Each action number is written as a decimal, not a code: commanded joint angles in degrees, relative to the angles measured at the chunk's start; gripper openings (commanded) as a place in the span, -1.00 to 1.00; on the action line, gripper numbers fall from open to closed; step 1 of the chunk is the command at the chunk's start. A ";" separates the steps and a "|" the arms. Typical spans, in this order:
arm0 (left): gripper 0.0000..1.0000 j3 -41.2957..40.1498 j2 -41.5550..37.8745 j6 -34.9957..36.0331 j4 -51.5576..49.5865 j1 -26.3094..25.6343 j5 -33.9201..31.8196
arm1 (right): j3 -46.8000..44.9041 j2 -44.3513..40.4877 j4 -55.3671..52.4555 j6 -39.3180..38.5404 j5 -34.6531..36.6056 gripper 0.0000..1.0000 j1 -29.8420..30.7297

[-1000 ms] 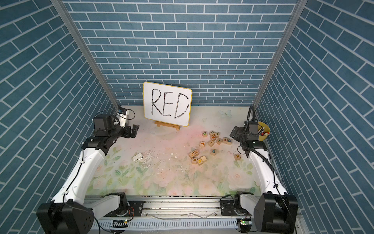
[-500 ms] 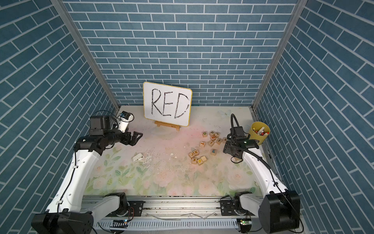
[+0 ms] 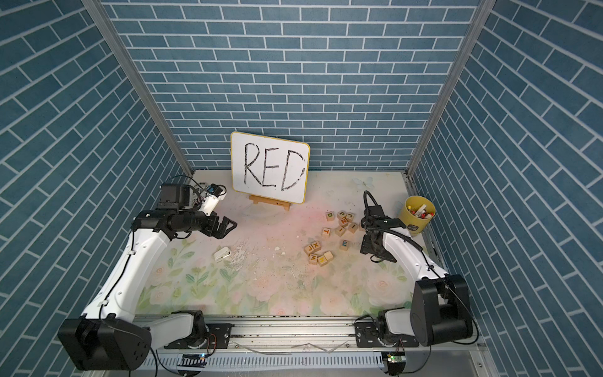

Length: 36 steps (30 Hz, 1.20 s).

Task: Assemble the uppercase word "red" with letter blocks
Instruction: Adjust the letter block at the center of the board.

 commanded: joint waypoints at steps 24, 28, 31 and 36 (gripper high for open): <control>0.99 -4.71 -3.62 3.26 -0.42 -0.61 -1.36 | 7.40 17.36 9.04 -6.76 -5.36 0.68 -6.67; 0.99 -5.17 -3.78 3.35 -0.16 -0.66 -1.40 | 6.82 18.35 9.01 -6.76 -7.02 0.62 -6.78; 0.99 -5.21 -3.56 3.42 -0.22 -0.83 -1.44 | 5.21 17.04 9.29 -6.34 -8.64 0.60 -6.68; 0.99 -4.77 -3.08 3.43 -0.24 -1.21 -1.62 | 3.03 13.70 8.26 -5.19 -10.87 0.51 -6.52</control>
